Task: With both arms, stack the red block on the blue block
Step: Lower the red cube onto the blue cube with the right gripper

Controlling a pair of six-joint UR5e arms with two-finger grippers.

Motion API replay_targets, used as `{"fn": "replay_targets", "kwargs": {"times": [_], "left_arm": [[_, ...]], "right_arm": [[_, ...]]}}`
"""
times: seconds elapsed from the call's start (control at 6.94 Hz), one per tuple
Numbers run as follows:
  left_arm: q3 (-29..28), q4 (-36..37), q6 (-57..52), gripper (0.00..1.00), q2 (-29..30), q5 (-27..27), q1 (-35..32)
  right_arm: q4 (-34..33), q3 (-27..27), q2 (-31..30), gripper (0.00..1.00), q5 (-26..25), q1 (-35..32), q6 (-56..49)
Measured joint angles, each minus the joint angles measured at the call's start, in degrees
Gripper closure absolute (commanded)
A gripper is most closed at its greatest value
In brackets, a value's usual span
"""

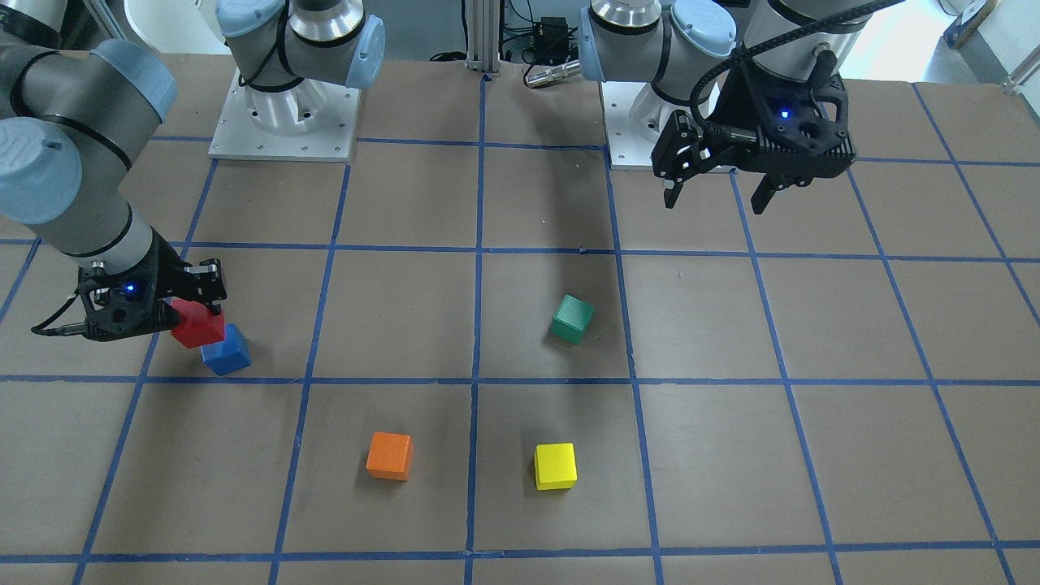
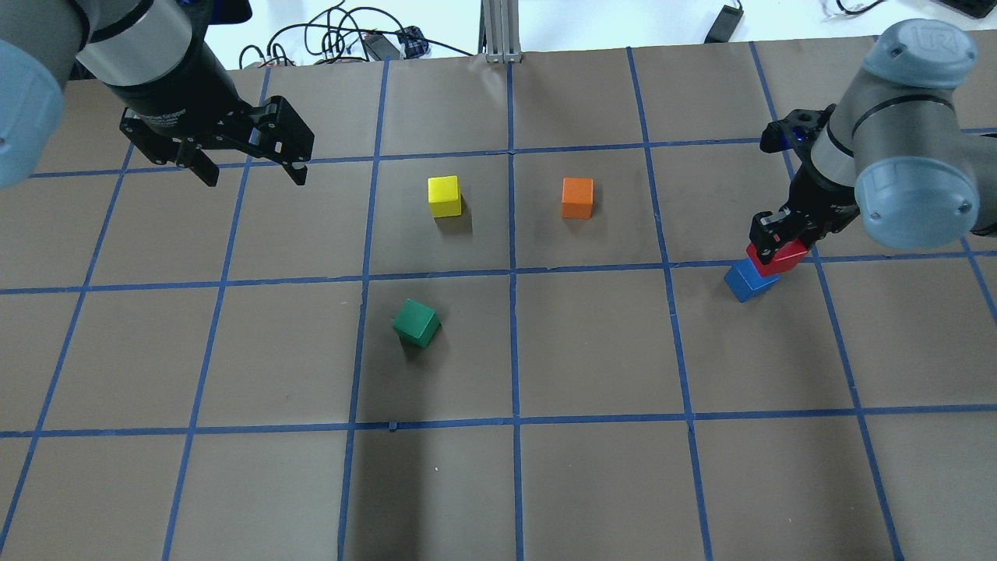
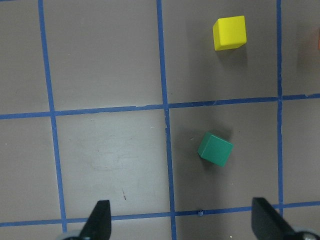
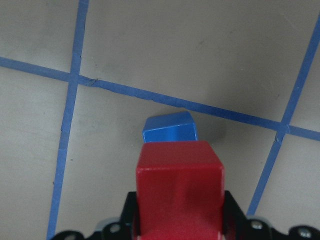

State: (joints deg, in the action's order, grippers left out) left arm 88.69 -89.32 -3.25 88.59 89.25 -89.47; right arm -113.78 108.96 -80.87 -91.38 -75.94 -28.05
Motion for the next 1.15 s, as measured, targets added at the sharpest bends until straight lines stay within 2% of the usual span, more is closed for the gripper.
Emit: {"fn": "replay_targets", "kwargs": {"times": [1.15], "left_arm": [[0.0,0.1,0.0,0.00,0.0,0.0,0.0]], "right_arm": [[-5.2,0.5,3.2,1.00,0.0,0.1,0.0]]}}
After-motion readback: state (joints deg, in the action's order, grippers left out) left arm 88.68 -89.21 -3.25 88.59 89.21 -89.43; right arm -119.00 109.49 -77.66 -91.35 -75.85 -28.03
